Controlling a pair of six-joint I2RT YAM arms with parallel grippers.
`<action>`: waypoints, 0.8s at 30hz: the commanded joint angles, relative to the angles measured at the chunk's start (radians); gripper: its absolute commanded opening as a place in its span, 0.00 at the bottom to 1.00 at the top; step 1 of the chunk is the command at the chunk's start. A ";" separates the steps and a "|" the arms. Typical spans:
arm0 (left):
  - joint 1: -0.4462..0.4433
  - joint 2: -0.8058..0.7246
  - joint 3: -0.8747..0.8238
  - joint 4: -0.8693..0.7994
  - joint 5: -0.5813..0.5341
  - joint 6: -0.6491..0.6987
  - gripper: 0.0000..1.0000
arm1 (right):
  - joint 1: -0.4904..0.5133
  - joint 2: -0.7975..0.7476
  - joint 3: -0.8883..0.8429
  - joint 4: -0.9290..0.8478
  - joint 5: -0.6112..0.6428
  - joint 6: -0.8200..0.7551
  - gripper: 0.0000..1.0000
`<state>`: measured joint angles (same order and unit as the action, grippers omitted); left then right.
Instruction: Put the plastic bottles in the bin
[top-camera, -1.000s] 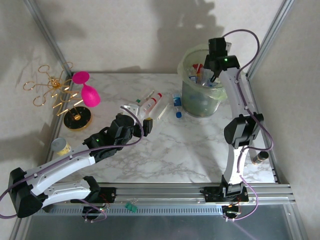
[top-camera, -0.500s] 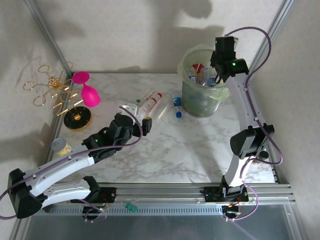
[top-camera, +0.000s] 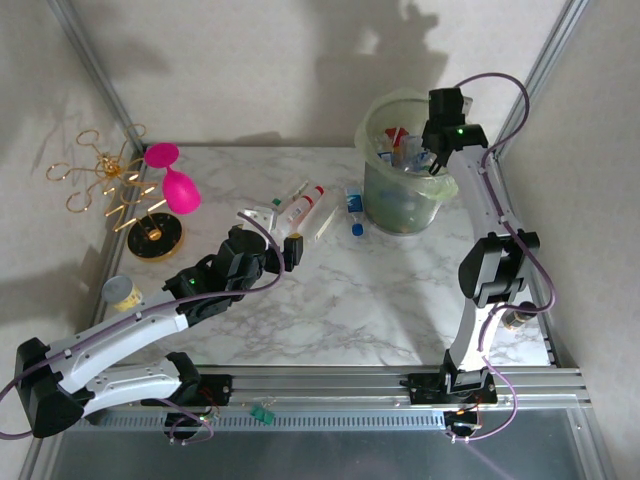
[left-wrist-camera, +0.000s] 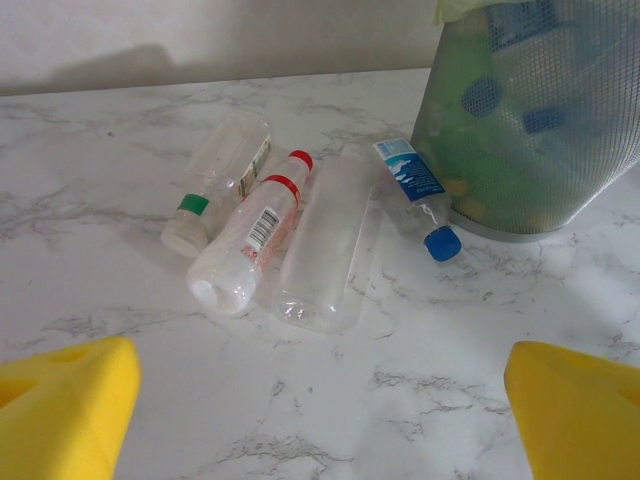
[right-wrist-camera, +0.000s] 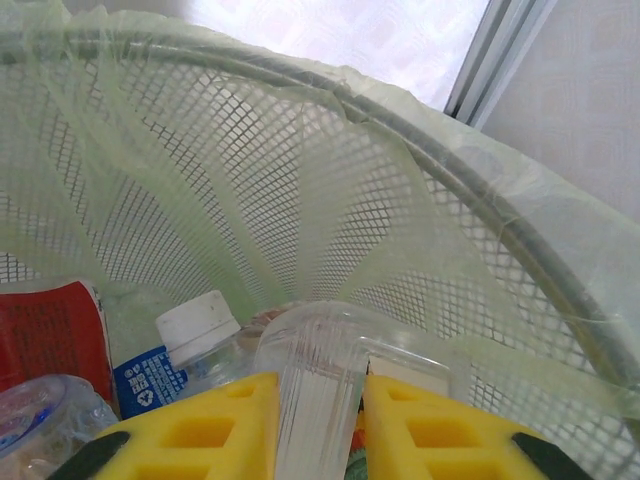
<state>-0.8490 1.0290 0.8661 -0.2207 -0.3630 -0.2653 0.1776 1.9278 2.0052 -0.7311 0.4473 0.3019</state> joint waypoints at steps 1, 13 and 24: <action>0.003 -0.011 -0.007 -0.002 -0.025 0.005 0.94 | 0.029 -0.061 -0.012 0.018 -0.012 -0.009 0.27; 0.002 -0.036 0.067 -0.079 -0.008 -0.042 0.94 | 0.377 -0.385 -0.250 0.151 0.039 -0.110 0.35; 0.063 -0.099 0.084 -0.159 0.003 -0.096 0.95 | 0.670 -0.344 -0.548 0.236 0.105 -0.089 0.44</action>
<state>-0.8101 0.9386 0.9779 -0.3397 -0.3607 -0.3256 0.8558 1.5272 1.4948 -0.5079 0.5274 0.1753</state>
